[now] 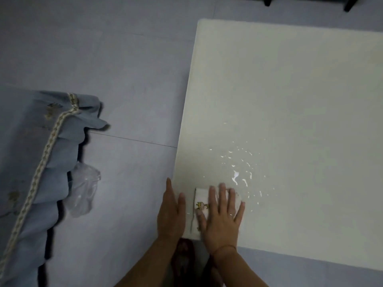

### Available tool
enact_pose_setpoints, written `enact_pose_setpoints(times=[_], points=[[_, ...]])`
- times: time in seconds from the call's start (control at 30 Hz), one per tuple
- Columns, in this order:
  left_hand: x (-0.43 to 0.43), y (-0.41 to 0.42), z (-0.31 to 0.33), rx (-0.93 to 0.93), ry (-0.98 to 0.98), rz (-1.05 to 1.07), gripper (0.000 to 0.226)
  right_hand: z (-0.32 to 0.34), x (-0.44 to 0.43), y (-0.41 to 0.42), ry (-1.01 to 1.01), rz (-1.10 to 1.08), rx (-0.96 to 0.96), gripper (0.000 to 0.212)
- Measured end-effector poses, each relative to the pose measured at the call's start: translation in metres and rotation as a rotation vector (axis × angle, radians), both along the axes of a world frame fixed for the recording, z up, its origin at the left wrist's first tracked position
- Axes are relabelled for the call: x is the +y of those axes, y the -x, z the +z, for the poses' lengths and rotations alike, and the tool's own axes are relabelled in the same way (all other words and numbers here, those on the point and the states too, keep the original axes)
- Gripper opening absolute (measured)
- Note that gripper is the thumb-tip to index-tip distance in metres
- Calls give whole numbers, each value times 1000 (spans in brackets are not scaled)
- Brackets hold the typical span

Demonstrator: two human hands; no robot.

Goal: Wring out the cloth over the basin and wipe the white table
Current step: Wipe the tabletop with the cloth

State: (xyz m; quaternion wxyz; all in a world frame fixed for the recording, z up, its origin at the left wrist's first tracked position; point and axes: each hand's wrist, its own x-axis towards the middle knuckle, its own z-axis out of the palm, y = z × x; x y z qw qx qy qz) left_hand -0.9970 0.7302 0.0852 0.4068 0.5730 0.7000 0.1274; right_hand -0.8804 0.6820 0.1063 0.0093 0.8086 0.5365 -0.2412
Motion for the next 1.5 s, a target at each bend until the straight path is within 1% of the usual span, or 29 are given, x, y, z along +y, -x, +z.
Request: enact_pose_setpoints(times=[0.07, 0.13, 0.3, 0.4, 0.47, 0.53, 0.6, 0.67, 0.7, 0.73, 0.8, 0.87, 0.9, 0.93, 0.97, 1.0, 1.03, 1.07, 1.1, 1.13, 1.17, 1.27, 1.33, 1.37, 1.4, 1.43, 1.5], points=[[-10, 1, -14, 81, -111, 11, 60, -22, -1, 8, -25, -24, -58, 71], [-13, 5, -23, 88, -177, -5, 67, -39, -2, 16, -70, -40, -99, 70], [-16, 16, -27, -7, -247, -68, 62, -44, -7, 51, -116, 241, -118, 82], [-18, 14, -27, 24, -273, -104, 64, -41, -10, 36, -172, 363, -124, 70], [-18, 12, -23, 56, -259, -104, 67, -38, -10, 14, -180, 377, -112, 62], [-16, 8, -20, 102, -266, -95, 67, -39, -7, -14, -161, 239, -180, 61], [-14, 4, -17, 144, -243, -89, 66, -40, -2, -35, -139, -16, -220, 63], [-14, 2, -14, 169, -225, -92, 64, -41, 11, -27, -140, -237, -227, 64], [-13, 1, -14, 180, -225, -94, 62, -41, 19, -12, -138, -262, -223, 65], [-12, 2, -13, 192, -219, -96, 60, -41, 25, 6, -137, -207, -212, 66], [-11, 2, -11, 208, -186, -87, 58, -41, 29, 34, -159, 51, -183, 65], [-11, 2, -8, 203, -184, -78, 55, -42, 33, 21, -201, 288, -155, 61], [-11, 1, -6, 195, -171, -76, 56, -42, 37, 5, -213, 364, -151, 60], [-10, 0, -5, 189, -147, -77, 57, -42, 41, -13, -214, 395, -177, 59], [-9, 0, -4, 190, -127, -81, 58, -43, 48, -31, -200, 354, -209, 59], [-7, -1, -4, 197, -114, -86, 59, -44, 57, -46, -170, 235, -228, 60], [-6, -1, -3, 208, -104, -88, 59, -45, 66, -55, -144, 54, -232, 62], [-5, -1, -2, 218, -94, -91, 59, -46, 77, -56, -139, -131, -223, 64], [-4, -1, -1, 224, -85, -96, 59, -46, 87, -45, -135, -263, -227, 65], [-3, -2, 0, 227, -75, -101, 59, -44, 96, -29, -130, -305, -239, 67], [-2, -2, 1, 233, -67, -103, 60, -43, 101, -9, -133, -252, -237, 67], [-1, -3, 3, 263, -67, -88, 60, -42, 101, 24, -199, 174, -182, 63], [0, -3, 3, 272, -54, -84, 60, -41, 106, 2, -249, 362, -152, 60], [0, -3, 3, 279, -49, -89, 60, -42, 110, -16, -254, 391, -174, 59], [0, -2, 2, 285, -48, -93, 60, -43, 117, -35, -255, 358, -214, 59], [0, -2, 1, 293, -55, -94, 61, -44, 126, -52, -225, 257, -234, 59], [1, -3, 1, 303, -73, -91, 61, -46, 144, -70, -166, -63, -213, 60]])
